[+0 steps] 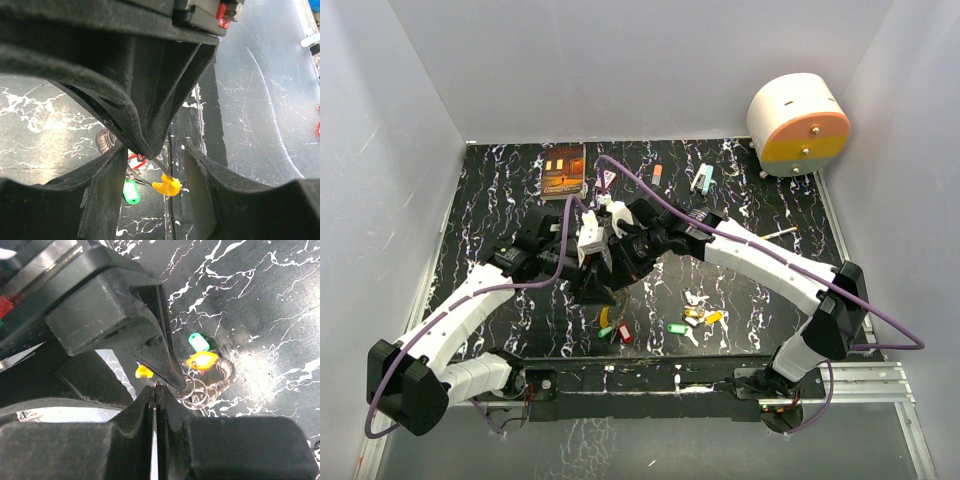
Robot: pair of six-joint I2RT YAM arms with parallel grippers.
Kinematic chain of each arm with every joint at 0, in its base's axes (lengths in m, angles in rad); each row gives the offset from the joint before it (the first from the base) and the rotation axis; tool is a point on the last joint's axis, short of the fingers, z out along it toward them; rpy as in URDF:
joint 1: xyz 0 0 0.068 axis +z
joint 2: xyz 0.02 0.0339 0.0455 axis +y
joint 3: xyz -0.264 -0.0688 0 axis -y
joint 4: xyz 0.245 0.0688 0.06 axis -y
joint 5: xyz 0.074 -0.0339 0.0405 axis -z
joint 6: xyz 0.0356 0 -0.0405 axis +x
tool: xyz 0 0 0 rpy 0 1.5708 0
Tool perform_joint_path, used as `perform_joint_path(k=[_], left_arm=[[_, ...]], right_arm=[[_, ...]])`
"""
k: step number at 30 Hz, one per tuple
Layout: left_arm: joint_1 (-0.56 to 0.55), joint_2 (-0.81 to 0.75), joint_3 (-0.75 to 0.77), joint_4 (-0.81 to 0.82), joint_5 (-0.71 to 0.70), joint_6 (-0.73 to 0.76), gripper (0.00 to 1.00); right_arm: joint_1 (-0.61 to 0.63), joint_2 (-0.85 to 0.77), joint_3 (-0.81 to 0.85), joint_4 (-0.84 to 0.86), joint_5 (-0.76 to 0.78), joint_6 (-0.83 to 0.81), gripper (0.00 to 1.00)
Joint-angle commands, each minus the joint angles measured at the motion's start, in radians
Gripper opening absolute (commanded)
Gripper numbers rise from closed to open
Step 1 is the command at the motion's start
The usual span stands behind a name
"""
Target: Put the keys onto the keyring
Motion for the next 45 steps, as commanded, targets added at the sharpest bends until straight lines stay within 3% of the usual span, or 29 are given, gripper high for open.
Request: perform_joint_path(k=[1,15,20,32,45], left_arm=[[-0.007,-0.006,0.036,-0.013,0.003,0.034,0.47],[-0.037,-0.005,0.038,-0.054,0.002,0.09,0.43],[-0.042,-0.006,0.046,-0.075,-0.012,0.12,0.34],[-0.042,-0.001,0.085,-0.148,-0.022,0.204,0.24],[-0.045,-0.014,0.084,-0.214,-0.009,0.276,0.25]], right_arm=[[0.003,-0.035,0.045,0.062,-0.024,0.041,0.07],[0.003,-0.01,0.073,0.056,-0.057,0.1,0.07],[0.003,-0.016,0.074,0.056,-0.06,0.1,0.07],[0.002,-0.045,0.043,0.039,-0.063,0.094,0.07],[-0.007,-0.072,0.016,0.03,-0.06,0.078,0.07]])
